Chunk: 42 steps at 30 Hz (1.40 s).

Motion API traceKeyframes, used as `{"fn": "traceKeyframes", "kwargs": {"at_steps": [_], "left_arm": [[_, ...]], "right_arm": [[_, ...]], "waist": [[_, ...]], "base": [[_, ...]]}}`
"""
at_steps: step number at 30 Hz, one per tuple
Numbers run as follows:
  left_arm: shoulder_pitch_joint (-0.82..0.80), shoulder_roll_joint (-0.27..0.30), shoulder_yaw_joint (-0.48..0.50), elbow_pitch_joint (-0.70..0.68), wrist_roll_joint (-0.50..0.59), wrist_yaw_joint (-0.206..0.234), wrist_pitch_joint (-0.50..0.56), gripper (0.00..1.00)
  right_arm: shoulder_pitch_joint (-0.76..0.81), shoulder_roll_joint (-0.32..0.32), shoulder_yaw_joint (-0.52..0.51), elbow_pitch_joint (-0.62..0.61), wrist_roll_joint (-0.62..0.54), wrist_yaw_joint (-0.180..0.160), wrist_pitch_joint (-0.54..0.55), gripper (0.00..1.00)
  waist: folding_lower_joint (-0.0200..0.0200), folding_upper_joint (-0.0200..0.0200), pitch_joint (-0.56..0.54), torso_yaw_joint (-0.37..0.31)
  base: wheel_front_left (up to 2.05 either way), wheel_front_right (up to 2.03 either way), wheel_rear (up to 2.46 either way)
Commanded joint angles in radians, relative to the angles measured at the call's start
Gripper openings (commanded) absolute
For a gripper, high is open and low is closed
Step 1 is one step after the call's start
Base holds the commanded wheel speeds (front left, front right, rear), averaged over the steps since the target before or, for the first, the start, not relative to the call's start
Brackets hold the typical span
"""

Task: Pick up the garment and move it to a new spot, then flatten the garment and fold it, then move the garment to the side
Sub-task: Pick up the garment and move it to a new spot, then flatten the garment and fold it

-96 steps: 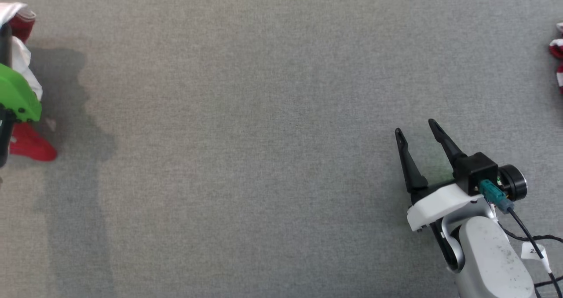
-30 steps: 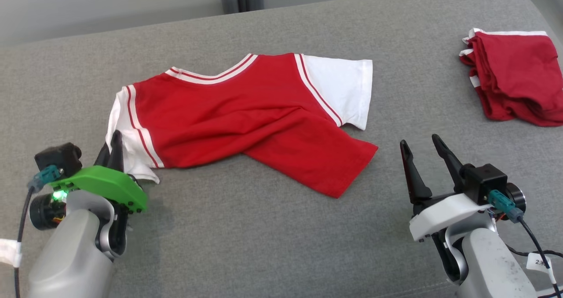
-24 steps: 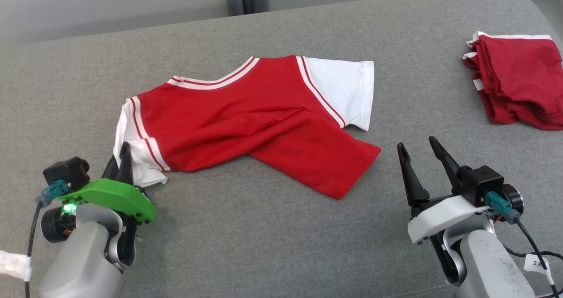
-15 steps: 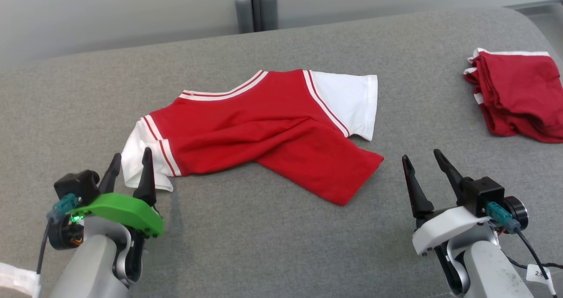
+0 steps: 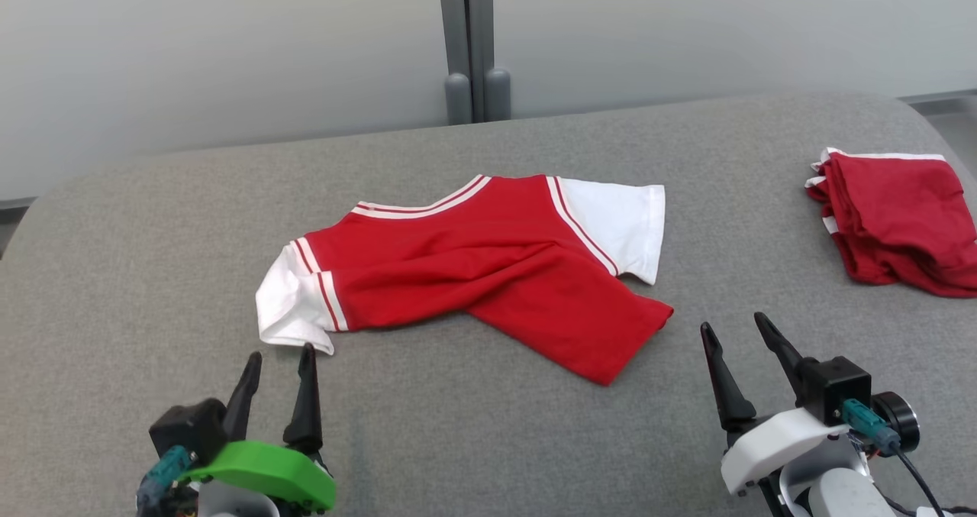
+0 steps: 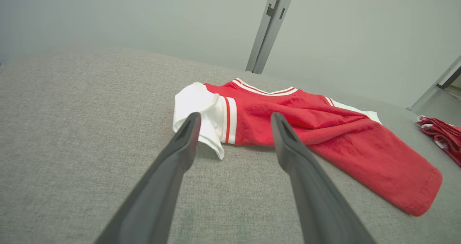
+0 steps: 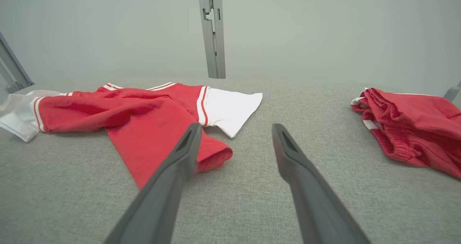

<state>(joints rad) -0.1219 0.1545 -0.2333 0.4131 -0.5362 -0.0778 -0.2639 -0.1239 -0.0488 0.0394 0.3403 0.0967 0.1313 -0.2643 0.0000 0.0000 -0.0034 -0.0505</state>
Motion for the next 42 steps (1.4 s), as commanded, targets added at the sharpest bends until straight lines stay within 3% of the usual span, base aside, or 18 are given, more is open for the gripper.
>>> {"fn": "traceKeyframes", "kwargs": {"at_steps": [1,12,28,36,42], "left_arm": [[0.031,-0.013,0.011,-0.016,0.019,-0.001,0.000,1.00],[0.133,-0.078,0.080,-0.103,0.085,-0.019,0.000,1.00],[0.136,-0.098,0.111,-0.098,0.139,-0.037,0.000,1.00],[0.102,-0.101,0.113,-0.108,0.148,-0.040,0.000,1.00],[0.057,-0.102,0.103,-0.122,0.157,-0.045,0.000,1.00]], "right_arm": [[0.021,-0.003,0.001,-0.006,0.001,-0.001,0.000,1.00],[0.085,-0.003,0.006,-0.024,0.035,-0.001,0.000,1.00],[0.064,-0.003,0.013,-0.020,0.032,-0.001,0.000,1.00],[-0.041,-0.004,-0.012,0.003,-0.045,-0.001,0.000,1.00],[-0.213,-0.005,-0.046,0.109,-0.143,-0.001,0.011,1.00]], "waist": [[0.0000,0.0000,-0.018,0.008],[0.0000,0.0000,-0.033,0.002],[0.0000,0.0000,-0.005,-0.002],[0.0000,0.0000,0.039,0.015],[0.0000,0.0000,0.108,0.053]], "base": [[0.00,0.00,0.00],[0.00,0.00,0.00],[0.00,0.00,0.00],[0.00,0.00,0.00],[0.00,0.00,0.00]]}}
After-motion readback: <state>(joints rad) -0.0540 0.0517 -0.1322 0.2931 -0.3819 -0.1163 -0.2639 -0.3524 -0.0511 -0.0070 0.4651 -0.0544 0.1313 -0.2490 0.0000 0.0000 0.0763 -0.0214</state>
